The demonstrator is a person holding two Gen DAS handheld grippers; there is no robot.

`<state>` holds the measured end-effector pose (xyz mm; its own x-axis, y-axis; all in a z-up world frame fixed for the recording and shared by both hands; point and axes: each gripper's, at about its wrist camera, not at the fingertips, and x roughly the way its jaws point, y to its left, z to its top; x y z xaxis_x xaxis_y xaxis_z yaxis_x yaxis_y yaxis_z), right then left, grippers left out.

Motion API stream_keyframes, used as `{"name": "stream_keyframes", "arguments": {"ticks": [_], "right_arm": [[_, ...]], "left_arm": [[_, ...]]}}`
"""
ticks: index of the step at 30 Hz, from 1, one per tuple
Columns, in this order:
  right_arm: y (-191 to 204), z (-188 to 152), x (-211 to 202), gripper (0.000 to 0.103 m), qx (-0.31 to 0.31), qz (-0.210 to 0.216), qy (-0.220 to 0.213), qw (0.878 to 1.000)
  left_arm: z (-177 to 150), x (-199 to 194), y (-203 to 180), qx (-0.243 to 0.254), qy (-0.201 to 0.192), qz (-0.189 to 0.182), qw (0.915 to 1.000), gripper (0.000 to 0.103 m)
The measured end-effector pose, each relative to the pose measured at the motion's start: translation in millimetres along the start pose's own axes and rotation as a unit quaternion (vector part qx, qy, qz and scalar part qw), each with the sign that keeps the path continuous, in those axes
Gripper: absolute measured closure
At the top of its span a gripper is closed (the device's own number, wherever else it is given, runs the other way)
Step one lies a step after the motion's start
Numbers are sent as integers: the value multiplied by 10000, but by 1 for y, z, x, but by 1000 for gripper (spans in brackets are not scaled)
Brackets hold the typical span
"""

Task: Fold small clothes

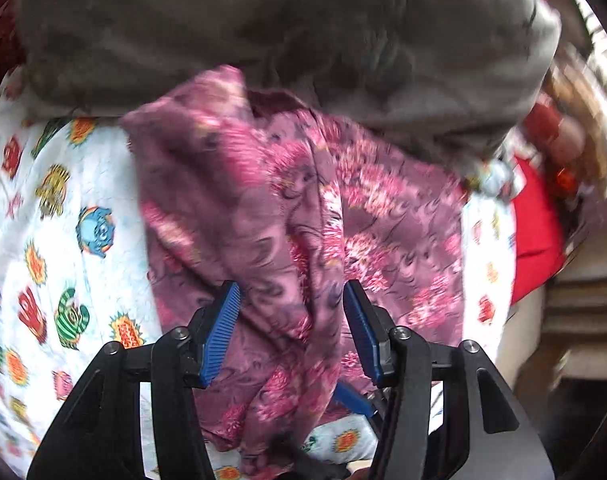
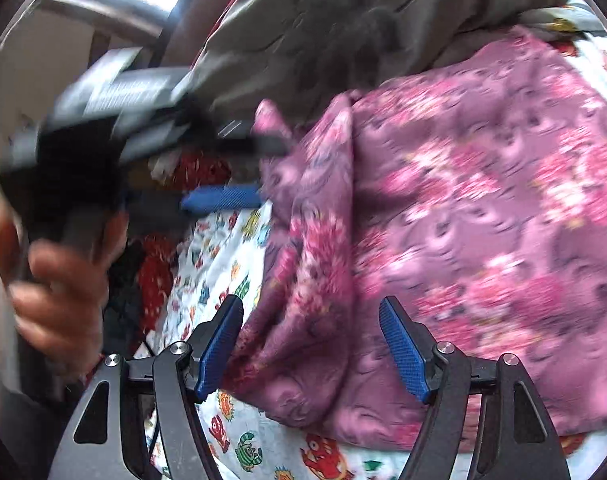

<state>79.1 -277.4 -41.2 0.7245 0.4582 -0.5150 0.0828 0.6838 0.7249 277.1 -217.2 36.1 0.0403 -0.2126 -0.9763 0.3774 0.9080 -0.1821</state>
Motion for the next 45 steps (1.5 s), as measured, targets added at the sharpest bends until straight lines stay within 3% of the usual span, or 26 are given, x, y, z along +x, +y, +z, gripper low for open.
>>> {"name": "stream_keyframes", "arguments": {"ticks": [2, 6, 9, 11, 13, 14, 16, 23, 27, 28, 29, 31, 35, 40, 45], "right_arm": [[3, -9, 6, 30, 8, 59, -10, 10000], [0, -26, 11, 30, 95, 183, -123, 9997], [1, -31, 17, 34, 46, 165, -138, 9998], [7, -34, 26, 45, -47, 173, -134, 9997], [11, -34, 32, 72, -106, 231, -64, 9997], [12, -34, 33, 76, -157, 179, -64, 9997], [13, -35, 31, 82, -182, 232, -113, 9995], [14, -37, 4, 84, -248, 411, -288, 9984], [6, -45, -9, 84, -242, 228, -237, 9992], [0, -44, -8, 84, -183, 125, -187, 9996], [-4, -42, -6, 82, -106, 49, -113, 9999], [-14, -44, -5, 79, 51, -89, -4, 9999], [-19, -45, -17, 78, 156, -199, -116, 9996], [-24, -36, -37, 75, 325, -280, -294, 9986], [-23, -21, -43, 68, 267, -513, -280, 9979]], "left_arm": [[4, 12, -11, 276, 165, 336, 9989, 50], [2, 34, -30, 862, 369, 1205, 9883, 50], [-3, 37, -36, 1071, 305, 1462, 9830, 56], [-6, 35, -34, 1016, 212, 1396, 9847, 81], [-8, 31, -23, 741, 184, 1097, 9910, 91], [-10, 27, -17, 614, 112, 915, 9938, 94], [-16, 16, -7, 482, -54, 737, 9961, 95], [-41, -15, 3, 236, -530, 221, 9981, 95], [-49, -32, 17, -82, -802, 93, 9967, 91], [-55, -35, 26, -217, -822, 95, 9963, 80], [-61, -38, 33, -322, -857, 105, 9957, 61], [-69, -40, 38, -446, -999, 304, 9935, 49], [-89, -36, 58, -514, -1028, 404, 9925, 49], [-117, -23, 66, -830, -917, -344, 9917, 49], [-116, -4, 54, -998, -712, -734, 9897, 49]]}}
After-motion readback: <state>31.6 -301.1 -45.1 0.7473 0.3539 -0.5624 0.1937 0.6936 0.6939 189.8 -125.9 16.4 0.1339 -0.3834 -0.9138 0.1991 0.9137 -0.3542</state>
